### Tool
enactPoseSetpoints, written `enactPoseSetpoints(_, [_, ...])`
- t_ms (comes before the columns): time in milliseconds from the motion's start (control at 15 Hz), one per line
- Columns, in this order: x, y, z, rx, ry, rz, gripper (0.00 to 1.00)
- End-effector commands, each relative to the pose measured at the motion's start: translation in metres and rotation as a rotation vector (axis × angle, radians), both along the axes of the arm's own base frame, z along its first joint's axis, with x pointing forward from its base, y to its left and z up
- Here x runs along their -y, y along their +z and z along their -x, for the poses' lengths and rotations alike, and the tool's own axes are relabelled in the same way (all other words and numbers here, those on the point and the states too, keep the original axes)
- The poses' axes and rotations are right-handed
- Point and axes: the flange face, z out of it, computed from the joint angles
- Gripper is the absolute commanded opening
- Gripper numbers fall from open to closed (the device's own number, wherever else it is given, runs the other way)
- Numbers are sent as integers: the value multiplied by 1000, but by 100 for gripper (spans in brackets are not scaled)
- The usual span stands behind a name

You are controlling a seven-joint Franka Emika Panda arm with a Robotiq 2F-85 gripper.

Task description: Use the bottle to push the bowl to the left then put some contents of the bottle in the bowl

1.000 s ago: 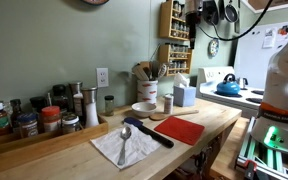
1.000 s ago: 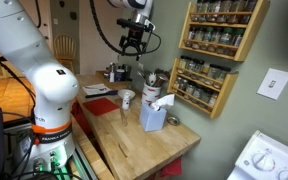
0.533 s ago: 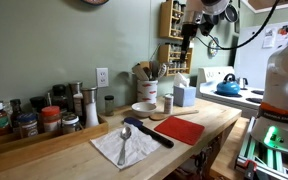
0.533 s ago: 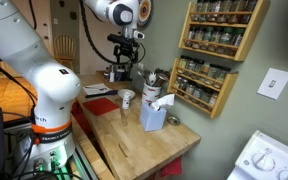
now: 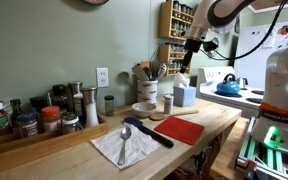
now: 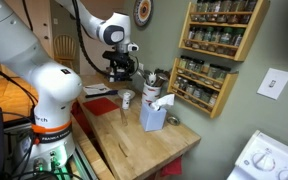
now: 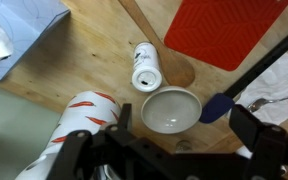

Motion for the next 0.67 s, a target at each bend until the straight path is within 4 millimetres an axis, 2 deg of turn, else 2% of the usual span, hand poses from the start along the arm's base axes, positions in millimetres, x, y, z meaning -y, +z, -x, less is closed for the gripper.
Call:
enactPoseSetpoints(0, [3,-15,-12,-5,-22,-28,100])
enactPoseSetpoints(333, [-1,-46,-21,-75,-72,-40,100])
enactPoseSetpoints(600, [-12,-76,-23,-138,-76,-6,100])
